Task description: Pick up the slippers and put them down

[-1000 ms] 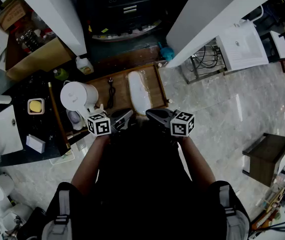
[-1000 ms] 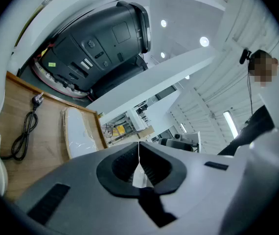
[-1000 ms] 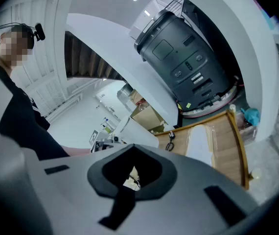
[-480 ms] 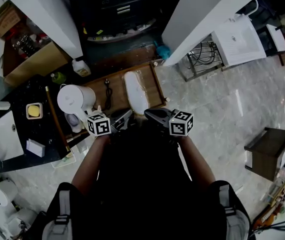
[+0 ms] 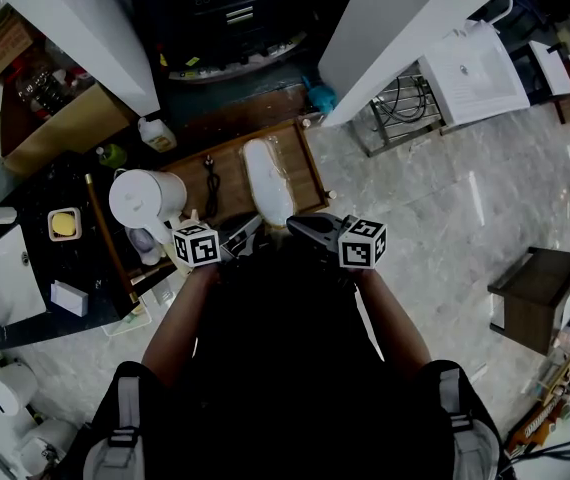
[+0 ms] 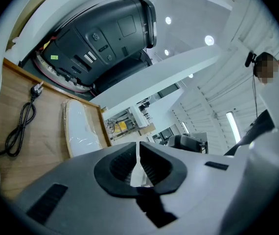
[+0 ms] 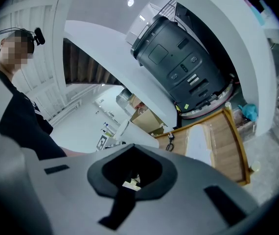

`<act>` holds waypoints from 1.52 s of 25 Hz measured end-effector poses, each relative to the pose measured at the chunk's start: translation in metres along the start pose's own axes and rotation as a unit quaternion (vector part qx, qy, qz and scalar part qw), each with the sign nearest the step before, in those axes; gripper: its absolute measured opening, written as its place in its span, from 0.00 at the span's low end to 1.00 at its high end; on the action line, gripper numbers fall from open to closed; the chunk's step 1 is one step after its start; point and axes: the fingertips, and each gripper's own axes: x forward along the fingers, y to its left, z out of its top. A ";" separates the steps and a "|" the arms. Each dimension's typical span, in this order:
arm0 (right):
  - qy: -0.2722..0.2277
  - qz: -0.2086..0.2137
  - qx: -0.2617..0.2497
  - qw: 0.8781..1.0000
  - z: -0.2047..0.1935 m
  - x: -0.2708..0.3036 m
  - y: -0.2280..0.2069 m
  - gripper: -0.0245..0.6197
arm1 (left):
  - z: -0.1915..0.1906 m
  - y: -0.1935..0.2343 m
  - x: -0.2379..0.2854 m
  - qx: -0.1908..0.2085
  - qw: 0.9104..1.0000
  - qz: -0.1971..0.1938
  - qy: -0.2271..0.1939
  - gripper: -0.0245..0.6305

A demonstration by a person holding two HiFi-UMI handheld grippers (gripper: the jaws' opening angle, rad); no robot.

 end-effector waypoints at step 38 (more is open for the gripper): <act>0.007 -0.018 0.030 0.999 -0.015 -0.019 -0.007 0.05 | -0.040 0.083 0.032 -0.059 0.992 0.097 0.058 0.34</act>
